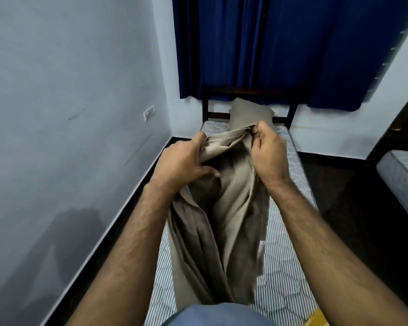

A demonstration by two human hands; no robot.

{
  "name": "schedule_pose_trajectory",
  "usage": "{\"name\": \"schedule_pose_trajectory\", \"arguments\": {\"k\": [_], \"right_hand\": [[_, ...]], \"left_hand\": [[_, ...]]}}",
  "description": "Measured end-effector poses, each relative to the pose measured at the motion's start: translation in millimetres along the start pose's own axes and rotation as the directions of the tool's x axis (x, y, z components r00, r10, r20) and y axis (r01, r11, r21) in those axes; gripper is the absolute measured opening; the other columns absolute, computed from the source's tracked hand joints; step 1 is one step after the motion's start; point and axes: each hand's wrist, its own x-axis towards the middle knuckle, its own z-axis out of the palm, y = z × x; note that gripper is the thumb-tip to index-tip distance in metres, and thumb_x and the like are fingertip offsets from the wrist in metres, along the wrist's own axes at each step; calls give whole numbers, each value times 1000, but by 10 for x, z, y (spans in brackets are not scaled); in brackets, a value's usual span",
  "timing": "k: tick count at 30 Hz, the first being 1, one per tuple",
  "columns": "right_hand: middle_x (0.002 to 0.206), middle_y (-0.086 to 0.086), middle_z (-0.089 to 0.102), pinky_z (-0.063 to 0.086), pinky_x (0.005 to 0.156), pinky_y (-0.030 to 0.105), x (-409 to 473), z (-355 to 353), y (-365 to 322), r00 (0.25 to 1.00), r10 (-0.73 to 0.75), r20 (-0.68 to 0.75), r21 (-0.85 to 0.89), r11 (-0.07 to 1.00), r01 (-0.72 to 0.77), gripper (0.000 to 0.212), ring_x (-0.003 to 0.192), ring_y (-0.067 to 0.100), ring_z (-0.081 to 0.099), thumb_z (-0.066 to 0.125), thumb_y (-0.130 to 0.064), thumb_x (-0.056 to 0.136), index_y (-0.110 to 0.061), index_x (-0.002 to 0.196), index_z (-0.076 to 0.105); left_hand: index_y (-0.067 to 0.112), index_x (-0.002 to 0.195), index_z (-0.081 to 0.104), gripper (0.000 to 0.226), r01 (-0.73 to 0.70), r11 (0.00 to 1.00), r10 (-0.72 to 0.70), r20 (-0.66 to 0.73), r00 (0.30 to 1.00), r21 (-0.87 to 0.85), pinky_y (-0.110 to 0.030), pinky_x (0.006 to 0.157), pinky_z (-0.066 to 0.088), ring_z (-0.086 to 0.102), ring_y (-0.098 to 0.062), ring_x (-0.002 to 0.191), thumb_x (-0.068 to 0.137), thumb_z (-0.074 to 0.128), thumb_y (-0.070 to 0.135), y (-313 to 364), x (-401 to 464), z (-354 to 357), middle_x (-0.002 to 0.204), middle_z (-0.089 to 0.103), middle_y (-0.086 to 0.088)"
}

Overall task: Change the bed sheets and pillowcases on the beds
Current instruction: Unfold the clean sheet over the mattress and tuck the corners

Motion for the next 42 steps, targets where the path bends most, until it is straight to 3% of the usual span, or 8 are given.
{"name": "schedule_pose_trajectory", "arguments": {"k": [8,13,19,27,34,38,40,42], "right_hand": [[97,1,70,38,64,35,-43,-62,-125,657,-131,742,-363,746,558,59,93,29,66,55,-81,75,-28,99,45],[101,5,70,44,72,35,-108,16,-55,878,23,479,-630,705,325,24,97,33,68,61,-16,82,-27,103,67],[111,11,54,46,80,43,-207,167,250,940,144,308,-690,715,116,30,108,34,53,48,-16,96,-25,116,69],[119,4,57,44,84,41,-493,206,470,926,333,179,-640,754,-148,31,108,33,58,43,-22,101,-32,124,61],[94,-7,62,47,86,17,-531,167,209,843,210,495,431,783,-448,25,86,-3,61,35,-3,105,-14,102,57],[98,-7,73,46,99,25,-473,41,114,837,35,546,756,408,-511,14,105,12,64,72,-32,79,-18,81,73],[98,3,71,46,101,34,-534,-87,58,810,-51,585,787,277,-551,3,104,22,63,73,-24,71,-22,69,73],[96,8,70,49,95,36,-635,-160,-50,737,-199,646,763,218,-609,8,98,25,63,77,-22,71,-17,69,70]], "left_hand": [[23,99,67,29,392,918,-369,-237,899,57,-41,68,46,62,-36,95,82,53,4,-587,-198,278,98,57,-7],[22,80,65,18,324,928,-337,-45,940,-186,-38,64,53,69,-24,82,74,59,38,-547,-295,422,73,64,1],[33,86,74,13,197,855,-124,181,976,-480,-33,65,50,57,7,69,84,73,46,-354,-255,380,72,71,12],[2,90,73,13,363,316,119,417,901,-876,-24,65,50,61,-17,77,90,74,15,-125,-446,298,82,69,-7],[19,74,73,37,528,209,459,559,690,-823,-26,58,52,61,-9,65,73,80,55,54,-668,509,72,65,1],[11,65,65,66,617,153,-254,572,780,-772,-24,45,45,61,-21,62,93,48,69,-83,-534,719,66,61,-9],[7,80,65,71,652,-29,-609,531,590,-758,-24,46,47,58,-19,57,95,41,72,-386,-572,1000,66,57,-5],[6,96,69,85,637,-354,-489,716,498,-685,-38,66,58,64,-24,68,83,42,86,-582,-677,1219,79,61,-10]]}}
